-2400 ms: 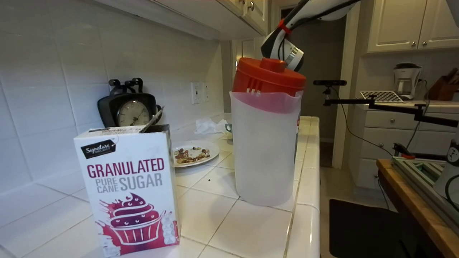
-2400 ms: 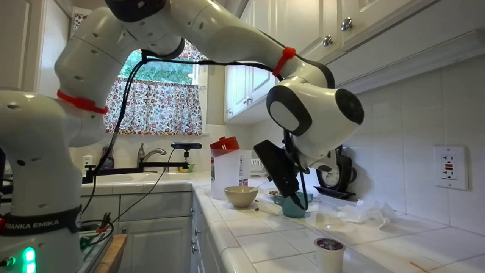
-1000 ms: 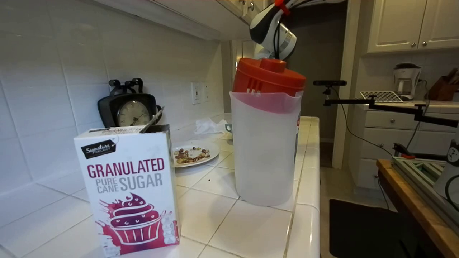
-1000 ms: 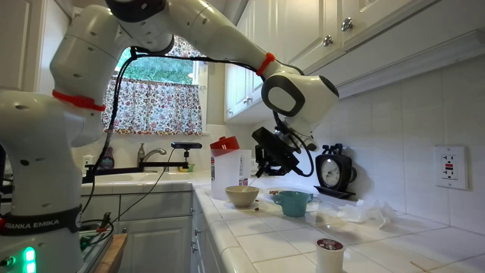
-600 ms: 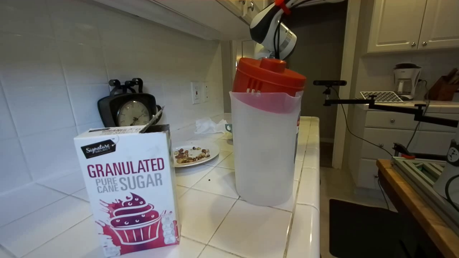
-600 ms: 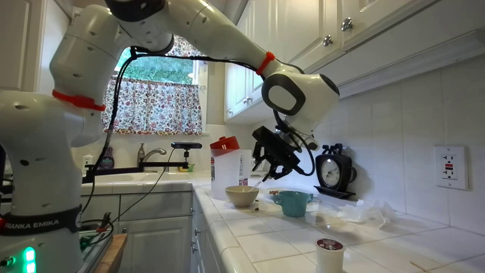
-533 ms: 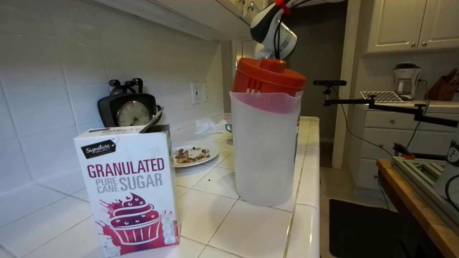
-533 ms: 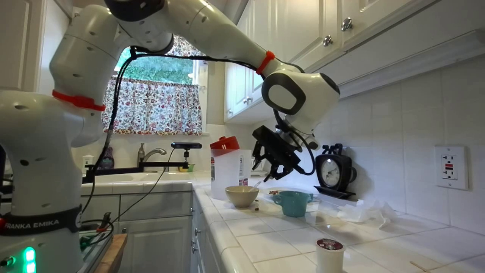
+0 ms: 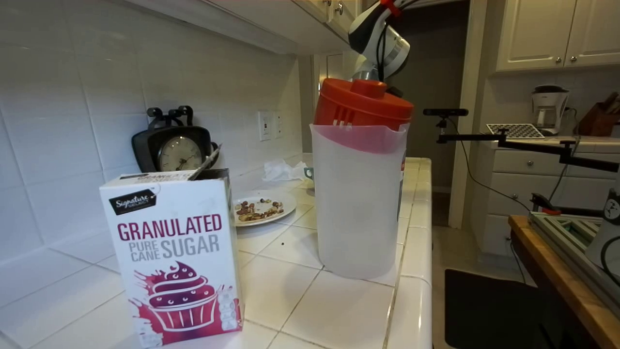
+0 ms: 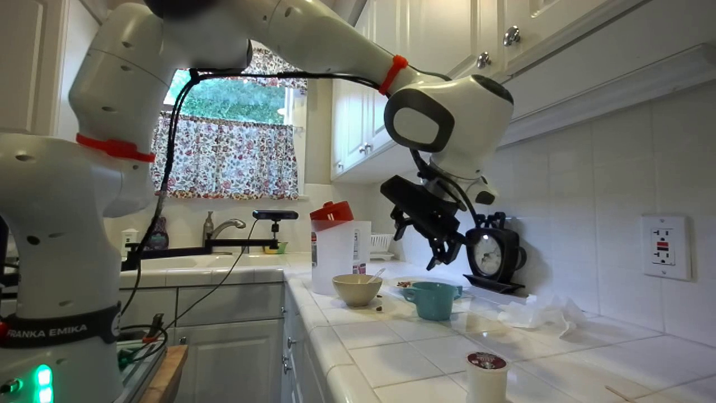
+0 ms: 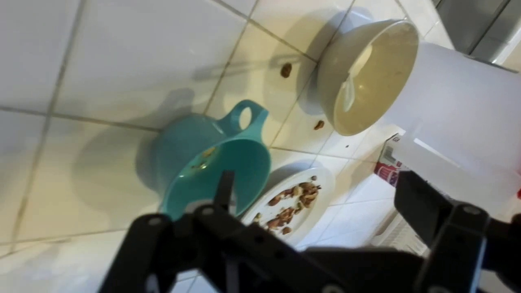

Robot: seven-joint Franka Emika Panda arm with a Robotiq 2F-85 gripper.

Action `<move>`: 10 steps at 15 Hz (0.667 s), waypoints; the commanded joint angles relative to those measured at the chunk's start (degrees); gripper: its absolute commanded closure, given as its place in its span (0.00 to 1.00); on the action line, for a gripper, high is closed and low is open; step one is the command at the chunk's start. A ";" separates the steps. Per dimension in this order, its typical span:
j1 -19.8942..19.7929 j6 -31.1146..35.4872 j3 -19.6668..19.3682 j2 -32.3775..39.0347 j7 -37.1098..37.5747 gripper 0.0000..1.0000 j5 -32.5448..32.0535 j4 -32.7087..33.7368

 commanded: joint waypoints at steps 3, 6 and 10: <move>2.53 11.29 -0.65 -7.39 8.23 0.00 -11.99 -6.95; 3.62 10.09 0.16 -11.74 15.49 0.00 -20.04 -9.73; 5.97 10.34 1.66 -17.53 26.75 0.00 -23.87 -14.15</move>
